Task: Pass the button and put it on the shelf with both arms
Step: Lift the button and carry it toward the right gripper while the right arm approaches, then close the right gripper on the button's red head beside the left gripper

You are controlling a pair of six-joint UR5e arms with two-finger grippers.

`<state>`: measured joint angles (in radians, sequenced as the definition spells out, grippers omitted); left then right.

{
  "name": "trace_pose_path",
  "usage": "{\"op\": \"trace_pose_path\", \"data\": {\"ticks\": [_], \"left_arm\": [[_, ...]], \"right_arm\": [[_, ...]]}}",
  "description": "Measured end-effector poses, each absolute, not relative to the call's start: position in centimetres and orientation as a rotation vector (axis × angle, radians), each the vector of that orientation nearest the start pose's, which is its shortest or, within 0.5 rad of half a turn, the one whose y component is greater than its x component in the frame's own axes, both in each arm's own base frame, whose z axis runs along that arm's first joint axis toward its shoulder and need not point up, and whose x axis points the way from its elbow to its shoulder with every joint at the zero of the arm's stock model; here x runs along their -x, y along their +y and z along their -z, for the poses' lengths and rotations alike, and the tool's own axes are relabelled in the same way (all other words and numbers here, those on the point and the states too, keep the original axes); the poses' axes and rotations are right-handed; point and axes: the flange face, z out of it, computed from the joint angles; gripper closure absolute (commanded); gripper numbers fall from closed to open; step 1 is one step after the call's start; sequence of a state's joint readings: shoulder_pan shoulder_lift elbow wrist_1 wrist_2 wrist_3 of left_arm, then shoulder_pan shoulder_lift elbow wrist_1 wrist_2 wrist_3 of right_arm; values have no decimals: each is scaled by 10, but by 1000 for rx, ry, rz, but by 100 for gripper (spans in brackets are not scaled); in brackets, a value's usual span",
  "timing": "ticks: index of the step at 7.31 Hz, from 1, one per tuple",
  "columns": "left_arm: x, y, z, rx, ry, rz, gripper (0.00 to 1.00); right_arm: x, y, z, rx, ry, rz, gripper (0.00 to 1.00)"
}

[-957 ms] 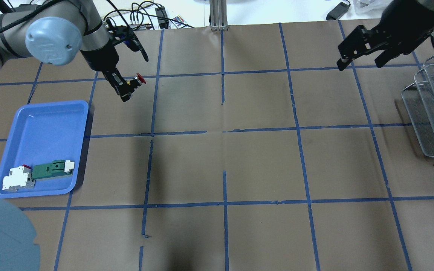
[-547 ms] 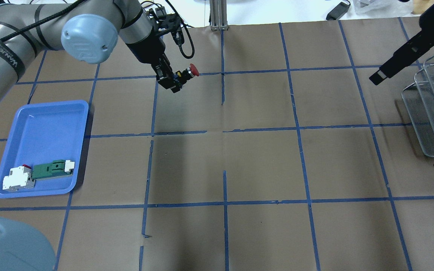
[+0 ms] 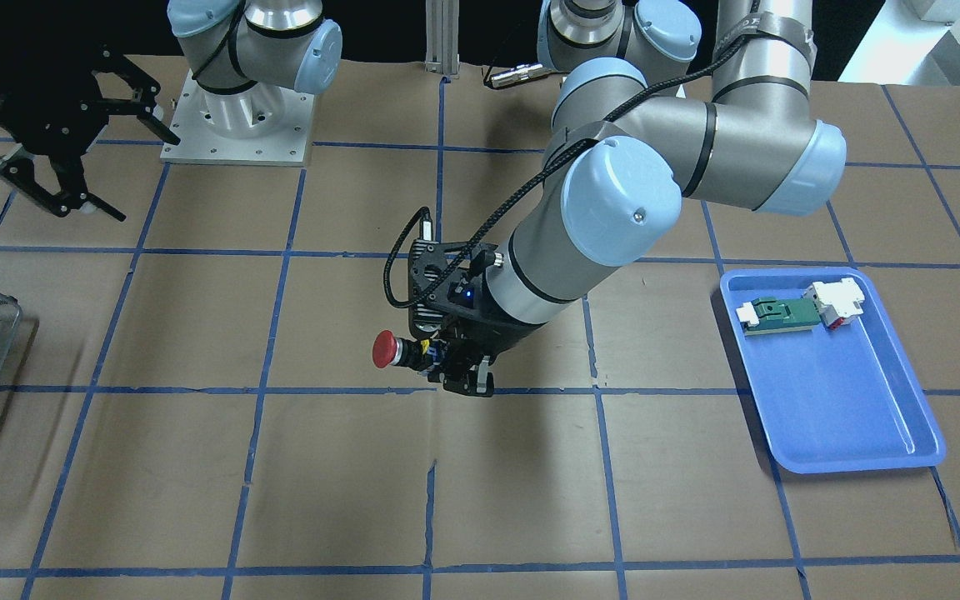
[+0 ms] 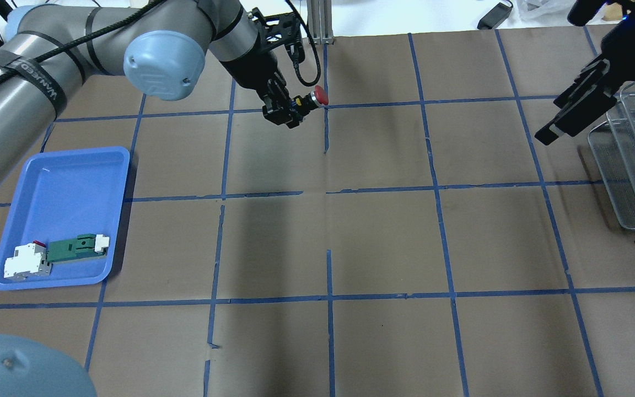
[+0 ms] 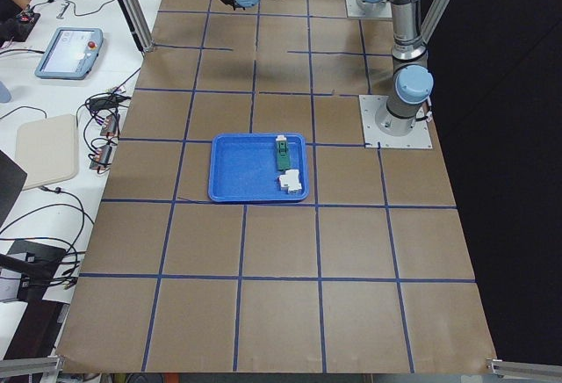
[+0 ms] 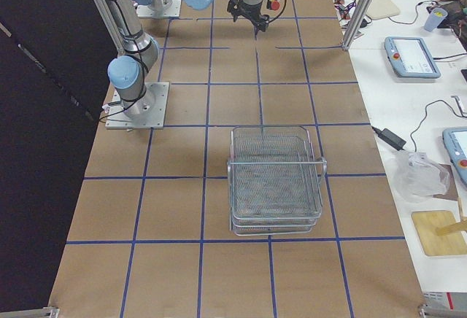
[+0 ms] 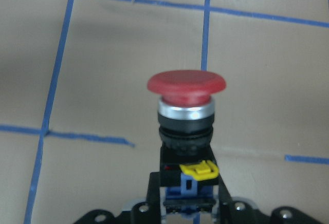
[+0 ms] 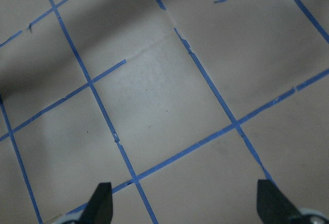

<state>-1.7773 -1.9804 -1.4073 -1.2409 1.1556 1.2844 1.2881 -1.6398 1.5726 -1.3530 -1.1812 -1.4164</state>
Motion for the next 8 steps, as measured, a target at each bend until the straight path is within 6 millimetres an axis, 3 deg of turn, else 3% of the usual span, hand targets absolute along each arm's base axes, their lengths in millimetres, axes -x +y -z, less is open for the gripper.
{"op": "trace_pose_path", "data": {"ticks": [2, 4, 6, 8], "left_arm": [[321, -604, -375, -2384, 2444, 558, 100], [350, -587, -388, -2441, 2390, 624, 100], [389, -552, -412, -2477, 2360, 652, 100], [412, -515, -443, -2482, 2347, 691, 100]], "right_arm": [[-56, -470, -510, 1713, 2140, 376, 0], [-65, -470, -510, 1886, 1983, 492, 0], [-71, -487, -499, 1916, 1918, 613, 0], [-80, -491, -497, 1920, 1887, 655, 0]]}}
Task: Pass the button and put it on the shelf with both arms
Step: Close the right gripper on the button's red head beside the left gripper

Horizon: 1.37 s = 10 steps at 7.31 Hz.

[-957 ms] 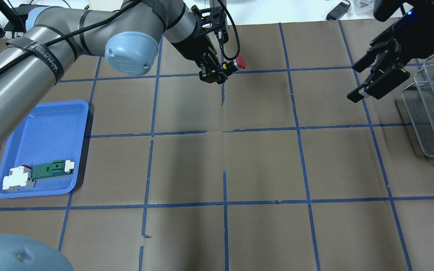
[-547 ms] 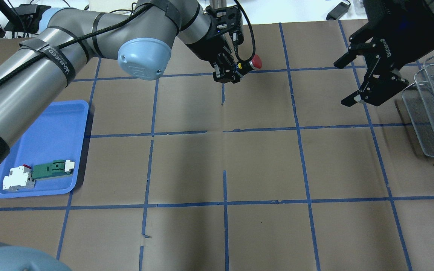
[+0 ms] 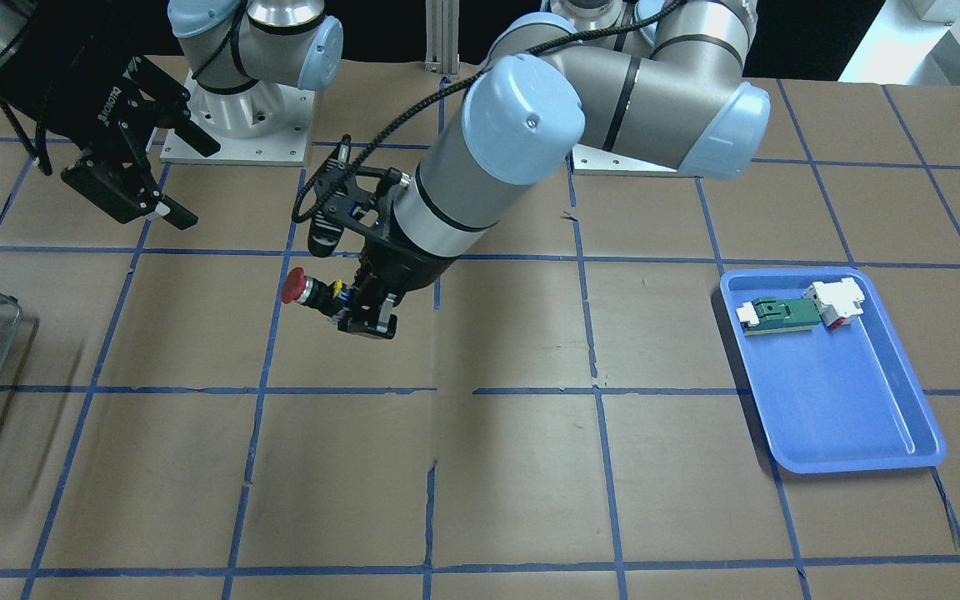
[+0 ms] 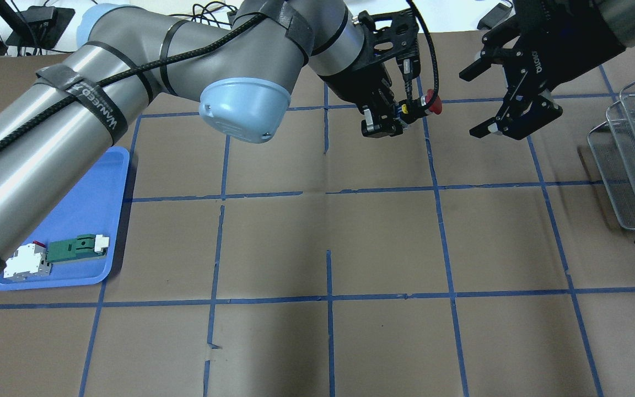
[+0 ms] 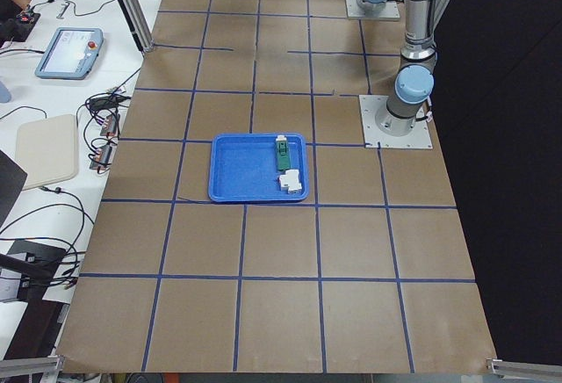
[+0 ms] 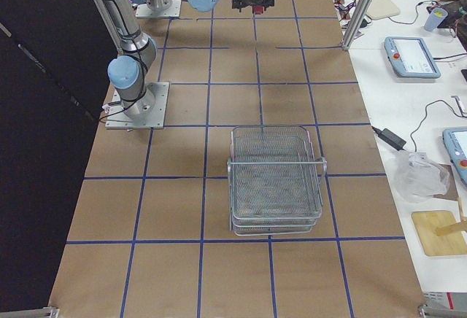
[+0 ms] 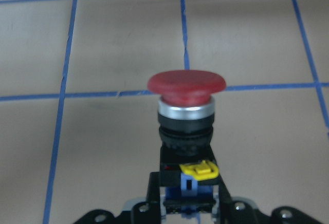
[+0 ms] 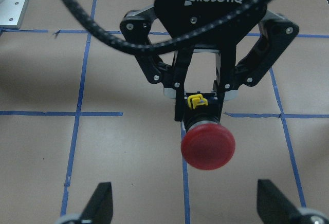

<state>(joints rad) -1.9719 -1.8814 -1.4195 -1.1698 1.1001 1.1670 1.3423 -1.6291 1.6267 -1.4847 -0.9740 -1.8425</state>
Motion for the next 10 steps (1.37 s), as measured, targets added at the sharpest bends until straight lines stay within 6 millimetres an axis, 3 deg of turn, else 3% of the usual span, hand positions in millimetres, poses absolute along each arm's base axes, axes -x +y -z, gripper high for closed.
{"op": "trace_pose_path", "data": {"ticks": [4, 8, 10], "left_arm": [[423, -482, -478, 1944, -1915, -591, 100], [420, -470, -489, 1946, -1911, -604, 100], [417, -461, -490, 1945, -1911, -603, 100]], "right_arm": [[-84, -486, -496, 1911, 1880, 648, 0], [-91, -459, -511, 1879, 1875, 614, 0], [-92, -454, -514, 1844, 1891, 609, 0]]}}
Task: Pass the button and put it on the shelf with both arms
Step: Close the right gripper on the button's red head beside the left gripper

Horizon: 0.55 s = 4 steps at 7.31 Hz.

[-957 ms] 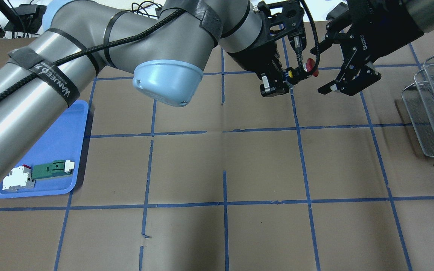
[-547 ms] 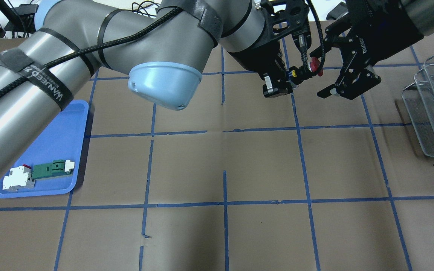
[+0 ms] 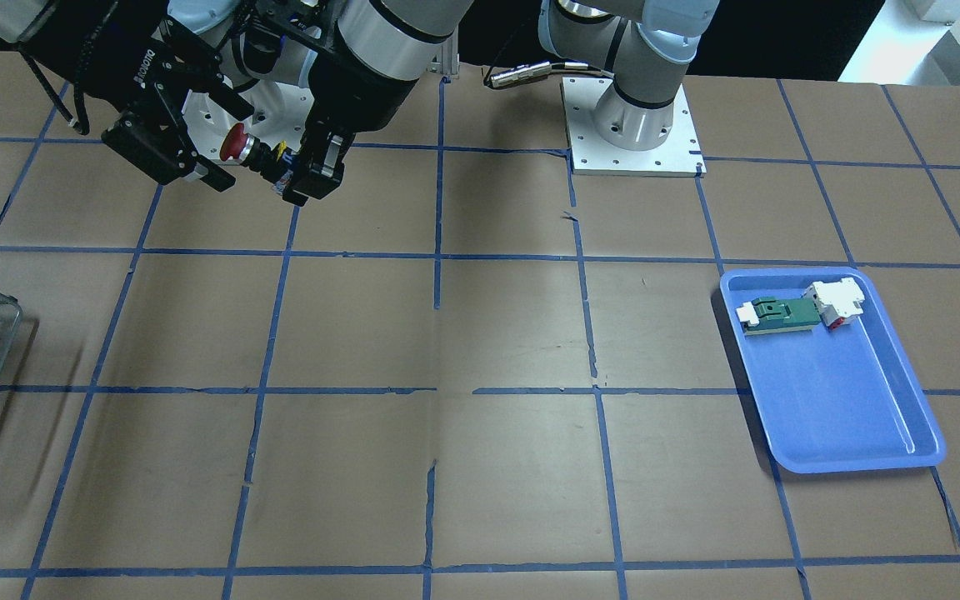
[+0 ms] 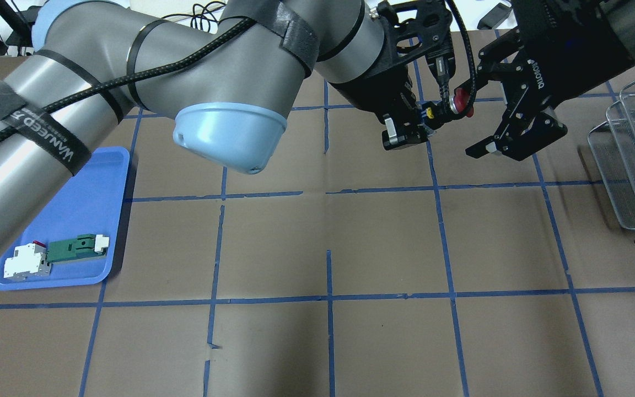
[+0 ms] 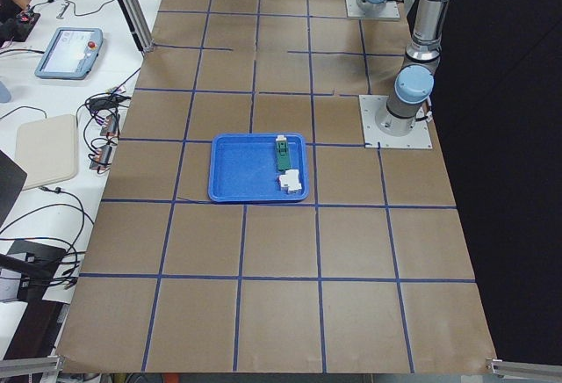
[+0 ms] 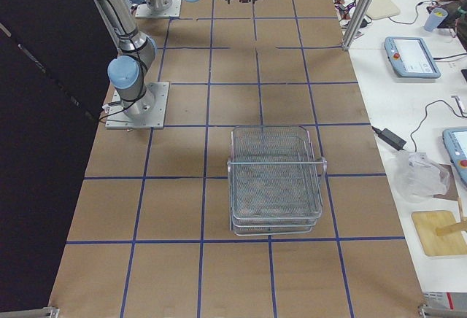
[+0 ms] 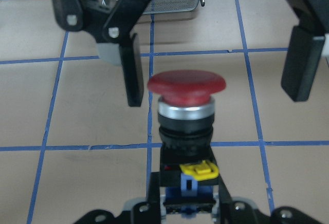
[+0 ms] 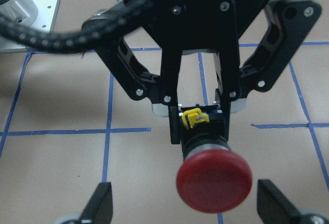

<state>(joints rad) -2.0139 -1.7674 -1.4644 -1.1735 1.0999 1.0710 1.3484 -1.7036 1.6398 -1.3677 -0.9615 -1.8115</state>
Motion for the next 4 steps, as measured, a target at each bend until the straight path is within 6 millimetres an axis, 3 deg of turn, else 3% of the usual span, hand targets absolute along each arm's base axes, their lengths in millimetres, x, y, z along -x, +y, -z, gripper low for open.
{"op": "trace_pose_path", "data": {"ticks": [4], "left_arm": [[414, -456, -491, 1946, -1911, -604, 100]], "right_arm": [[-99, -451, -523, 1792, 1872, 681, 0]]}}
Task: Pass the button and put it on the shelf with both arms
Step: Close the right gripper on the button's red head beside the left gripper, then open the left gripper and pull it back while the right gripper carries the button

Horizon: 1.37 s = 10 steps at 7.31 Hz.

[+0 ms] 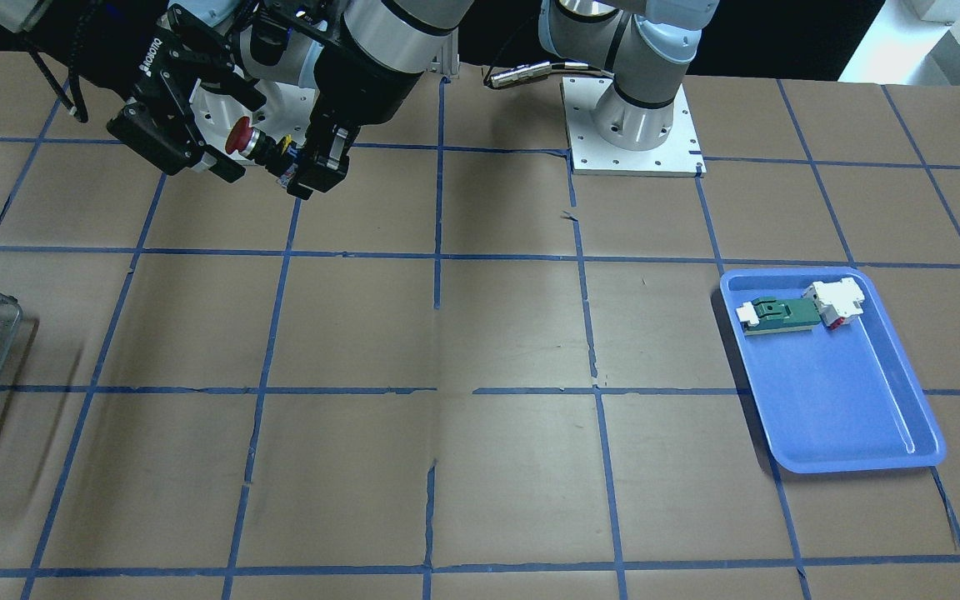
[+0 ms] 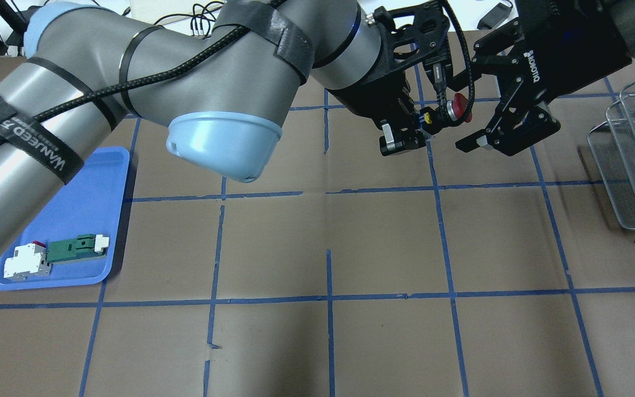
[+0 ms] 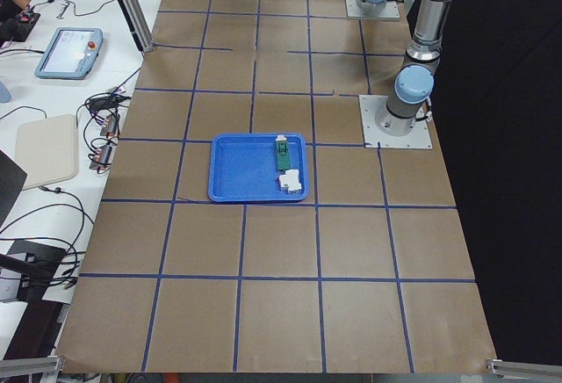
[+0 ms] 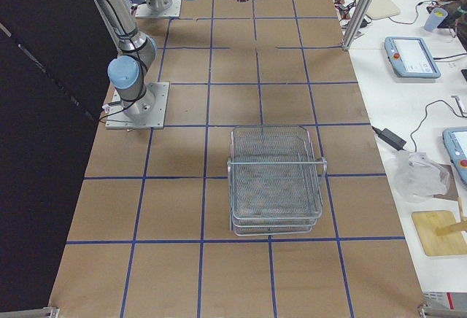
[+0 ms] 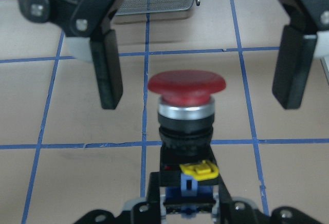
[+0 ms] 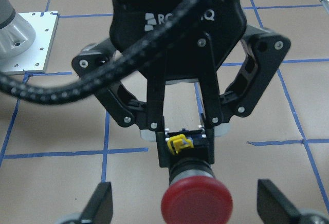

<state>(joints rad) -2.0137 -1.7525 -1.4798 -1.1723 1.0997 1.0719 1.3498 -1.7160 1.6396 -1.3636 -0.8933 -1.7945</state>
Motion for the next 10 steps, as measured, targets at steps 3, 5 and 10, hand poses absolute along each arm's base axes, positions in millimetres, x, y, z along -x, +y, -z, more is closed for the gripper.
{"op": "trace_pose_path", "data": {"ticks": [3, 5, 10], "left_arm": [[413, -454, -493, 1945, -1911, -608, 100], [412, -454, -493, 1949, -1912, -609, 100], [409, -444, -492, 1946, -1912, -606, 100]], "right_arm": [[-103, -437, -538, 1797, 1887, 706, 7], [-104, -435, -534, 1791, 1887, 699, 3], [-104, -433, -525, 1794, 1879, 699, 56]]}}
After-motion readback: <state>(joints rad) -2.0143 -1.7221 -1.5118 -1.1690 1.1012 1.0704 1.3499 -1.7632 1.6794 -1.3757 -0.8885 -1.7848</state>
